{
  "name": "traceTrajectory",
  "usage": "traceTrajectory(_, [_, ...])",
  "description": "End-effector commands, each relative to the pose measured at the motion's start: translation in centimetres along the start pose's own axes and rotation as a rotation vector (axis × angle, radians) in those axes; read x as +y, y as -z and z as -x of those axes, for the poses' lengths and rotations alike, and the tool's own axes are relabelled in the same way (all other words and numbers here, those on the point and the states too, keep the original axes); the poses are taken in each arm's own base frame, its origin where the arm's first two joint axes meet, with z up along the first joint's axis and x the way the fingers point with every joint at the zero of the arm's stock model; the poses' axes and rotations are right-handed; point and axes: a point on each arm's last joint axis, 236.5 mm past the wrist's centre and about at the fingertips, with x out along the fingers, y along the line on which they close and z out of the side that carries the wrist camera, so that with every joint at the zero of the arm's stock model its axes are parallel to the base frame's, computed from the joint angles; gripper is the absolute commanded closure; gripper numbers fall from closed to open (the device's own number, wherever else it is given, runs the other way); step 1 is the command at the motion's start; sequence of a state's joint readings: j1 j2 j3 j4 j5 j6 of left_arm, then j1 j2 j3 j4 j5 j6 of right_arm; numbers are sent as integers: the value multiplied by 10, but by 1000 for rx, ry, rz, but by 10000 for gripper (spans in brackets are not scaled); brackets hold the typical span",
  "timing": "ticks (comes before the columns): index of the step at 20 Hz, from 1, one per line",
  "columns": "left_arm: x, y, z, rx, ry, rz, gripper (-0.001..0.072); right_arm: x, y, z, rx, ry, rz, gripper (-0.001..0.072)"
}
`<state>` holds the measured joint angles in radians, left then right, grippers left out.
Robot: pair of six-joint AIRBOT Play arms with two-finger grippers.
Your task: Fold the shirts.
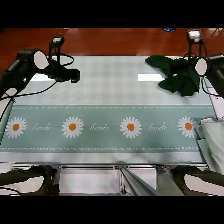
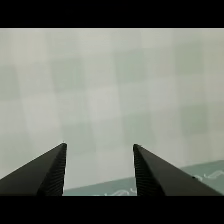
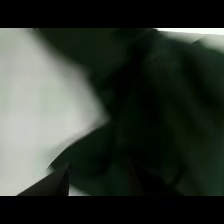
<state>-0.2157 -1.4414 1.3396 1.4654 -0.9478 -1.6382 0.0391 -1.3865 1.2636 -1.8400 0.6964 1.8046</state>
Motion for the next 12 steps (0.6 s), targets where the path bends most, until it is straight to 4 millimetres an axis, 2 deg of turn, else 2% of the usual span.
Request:
traceTrajectory(1, [20,-28,0,-111,-28,60,197,-59,-49,-28,-173,111,-91,302])
traceTrajectory(3, [40,-29,2,-117,-43,201,197,-95,-38,-63,-103,160,-160,302])
traceTrajectory(5, [52,-27,3,-111,-54,255,197,-117,-12,-96,8,177,-206,302])
traceTrajectory(6, [55,-26,3,-104,-58,261,197,-118,4,-111,70,162,-217,302])
traceTrajectory(9, [53,-20,1,-80,-58,256,197,-106,57,-147,232,92,-219,303])
traceTrajectory(12, [48,-10,-6,-37,-57,238,197,-99,96,-160,350,87,-226,313])
